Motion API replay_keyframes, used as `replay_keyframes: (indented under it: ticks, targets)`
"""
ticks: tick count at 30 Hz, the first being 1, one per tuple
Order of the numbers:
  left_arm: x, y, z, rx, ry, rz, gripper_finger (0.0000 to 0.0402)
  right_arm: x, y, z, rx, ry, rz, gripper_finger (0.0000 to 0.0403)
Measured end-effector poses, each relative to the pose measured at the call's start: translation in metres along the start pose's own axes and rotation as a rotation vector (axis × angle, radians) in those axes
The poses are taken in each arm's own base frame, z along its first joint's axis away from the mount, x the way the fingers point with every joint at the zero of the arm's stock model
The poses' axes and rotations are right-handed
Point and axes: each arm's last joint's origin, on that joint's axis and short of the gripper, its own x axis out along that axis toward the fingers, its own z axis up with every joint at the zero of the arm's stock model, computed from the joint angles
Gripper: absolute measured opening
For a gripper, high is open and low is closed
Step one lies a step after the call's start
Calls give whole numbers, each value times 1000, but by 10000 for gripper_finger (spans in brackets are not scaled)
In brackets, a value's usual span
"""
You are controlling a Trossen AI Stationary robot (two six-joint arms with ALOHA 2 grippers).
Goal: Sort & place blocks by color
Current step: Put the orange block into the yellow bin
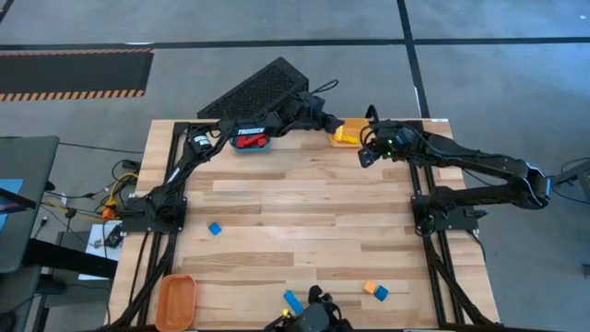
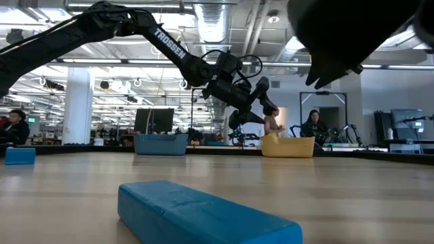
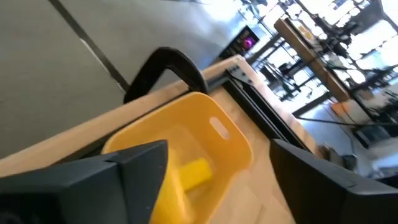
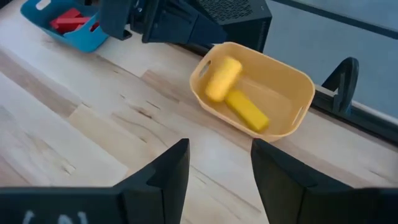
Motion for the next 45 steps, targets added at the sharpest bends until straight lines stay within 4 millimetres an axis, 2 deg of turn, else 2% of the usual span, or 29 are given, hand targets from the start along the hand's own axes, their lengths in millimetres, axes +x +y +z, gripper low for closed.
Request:
replay_keyframes:
  ticks: [3, 6, 9, 15, 18, 23, 26, 29, 33, 36, 39, 45]
  targets:
    - [0, -2, 0, 5, 25, -47, 289, 0, 1, 0, 12, 0, 4, 188]
    - [-1, -4, -1, -2, 74, -126, 290, -1, 3, -1, 7, 2, 13, 186]
    - [-4, -9, 1, -22, 115, -178, 277, -2, 6, -3, 14, 7, 24, 185]
    - [-18, -31, 9, 84, 137, -200, 244, -5, 11, -9, -17, 38, 40, 186]
    - [-38, -48, 20, 187, 156, -144, 233, -6, 12, -16, -62, 101, 56, 186]
    - [-84, -79, 37, 401, 137, -61, 219, -9, 17, -22, -96, 171, 139, 186]
    - [-109, -85, 37, 449, 86, -23, 214, -12, 24, -25, -124, 195, 213, 186]
    - [-131, -77, 19, 413, 55, -21, 212, -14, 31, -32, -151, 236, 288, 186]
    - [-163, -74, -19, 338, 26, -55, 212, -17, 43, -57, -169, 340, 381, 183]
    - [-190, -87, -47, 334, 4, -104, 212, -22, 53, -80, -233, 392, 435, 179]
    - [-214, -104, -74, 369, 3, -89, 212, -26, 66, -98, -299, 357, 533, 176]
    - [-249, -140, -121, 361, 19, 28, 212, -33, 87, -110, -371, 172, 747, 179]
